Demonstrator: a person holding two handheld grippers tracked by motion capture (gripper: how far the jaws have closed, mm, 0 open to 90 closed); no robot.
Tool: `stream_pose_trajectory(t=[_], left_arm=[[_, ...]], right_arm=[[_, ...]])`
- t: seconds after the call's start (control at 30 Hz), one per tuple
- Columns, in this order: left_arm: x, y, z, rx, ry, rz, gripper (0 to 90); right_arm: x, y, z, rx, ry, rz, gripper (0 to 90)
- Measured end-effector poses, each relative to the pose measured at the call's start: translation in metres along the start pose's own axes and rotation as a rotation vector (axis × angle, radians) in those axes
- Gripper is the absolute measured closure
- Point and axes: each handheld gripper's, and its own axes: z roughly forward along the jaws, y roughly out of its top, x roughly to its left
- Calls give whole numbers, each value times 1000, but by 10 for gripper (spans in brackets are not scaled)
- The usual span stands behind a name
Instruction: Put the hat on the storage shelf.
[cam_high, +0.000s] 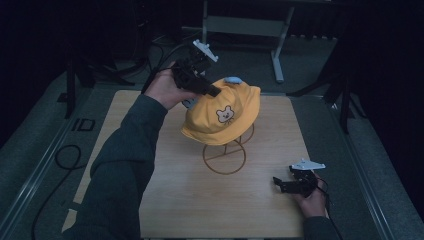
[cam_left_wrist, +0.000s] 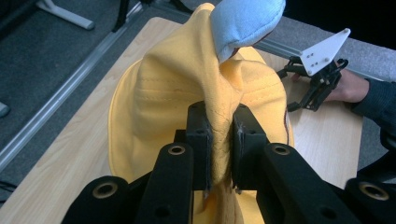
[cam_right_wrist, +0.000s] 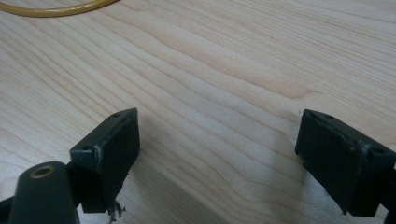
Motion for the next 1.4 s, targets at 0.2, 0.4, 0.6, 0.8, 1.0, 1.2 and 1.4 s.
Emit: stream_pose_trajectory(t=[0.2, 0.4, 0.6, 0.8, 1.0, 1.2, 1.4], left_arm=[[-1, 5, 17, 19, -7, 2, 775], [1, 9, 34, 21, -12, -17, 770], [-3, 12, 49, 38, 10, 2, 752], [-5, 12, 63, 52, 23, 13, 719], [-1, 6, 72, 38, 2, -27, 685], [-2, 3, 73, 35, -13, -49, 594], [-3, 6, 70, 15, 14, -76, 376]], right_arm=[[0, 0, 0, 0, 1, -1, 137], [0, 0, 0, 0, 0, 0, 137], [0, 0, 0, 0, 1, 0, 137], [0, 0, 0, 0, 1, 1, 137], [0, 0, 0, 0, 0, 1, 137], [0, 0, 0, 0, 0, 1, 137], [0, 0, 0, 0, 1, 1, 137]])
